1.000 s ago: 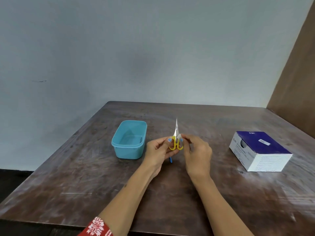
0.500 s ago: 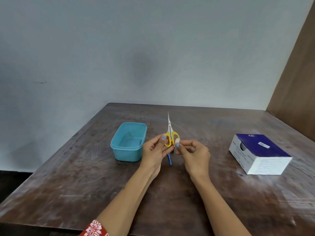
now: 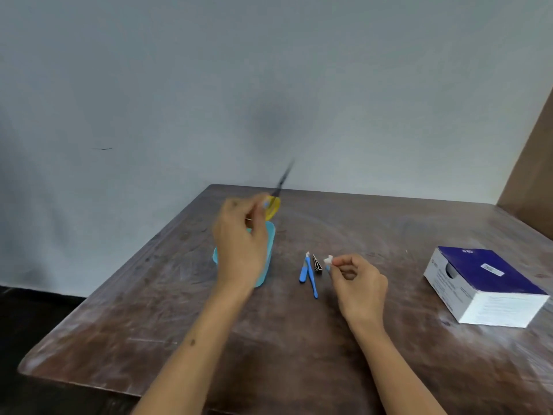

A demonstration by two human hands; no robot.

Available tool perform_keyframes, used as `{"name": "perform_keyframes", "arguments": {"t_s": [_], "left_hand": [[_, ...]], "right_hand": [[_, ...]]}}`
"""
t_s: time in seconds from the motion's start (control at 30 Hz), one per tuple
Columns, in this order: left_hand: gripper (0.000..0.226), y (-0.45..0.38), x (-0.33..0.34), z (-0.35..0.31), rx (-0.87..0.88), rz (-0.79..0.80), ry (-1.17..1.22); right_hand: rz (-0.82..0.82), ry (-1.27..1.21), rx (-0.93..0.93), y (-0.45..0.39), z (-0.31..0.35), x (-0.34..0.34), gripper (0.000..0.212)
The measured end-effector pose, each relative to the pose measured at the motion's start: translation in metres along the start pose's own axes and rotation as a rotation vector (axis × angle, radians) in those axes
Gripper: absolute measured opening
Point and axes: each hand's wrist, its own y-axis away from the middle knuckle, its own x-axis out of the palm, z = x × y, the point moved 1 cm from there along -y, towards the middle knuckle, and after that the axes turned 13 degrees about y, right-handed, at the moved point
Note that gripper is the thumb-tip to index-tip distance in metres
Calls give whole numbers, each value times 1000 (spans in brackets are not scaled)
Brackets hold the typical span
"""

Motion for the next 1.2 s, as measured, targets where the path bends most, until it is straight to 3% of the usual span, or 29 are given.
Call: {"name": "perform_keyframes", "arguments": {"t_s": [0.13,0.3,0.67,0.87,1.03,1.07,1.2], "left_hand": [[22,-30,-24,3,-182,145,-384],[8,-31,-14,12,-377,357,-722],[29,-27,7,24,-457,461,-929],[29,-27,7,24,-439,510,-1038],[7,-23,21,-3,-187,431,-1016],[11,-17,27,-6,-126,425,-982],[10,23,63,-2,-20,601,-871]], "right_hand": [[9,-1,3,0,1,-1,20],[25,18,-5,2,2,-3,21],[-27,-63,51,3,4,-5,15],[-43,-74,49,4,4,-5,17],[-80,-107,87,1,3,-4,19],[-90,-128,102,0,3,-4,19],[-138,-257,204,-7,-6,-4,16]]}}
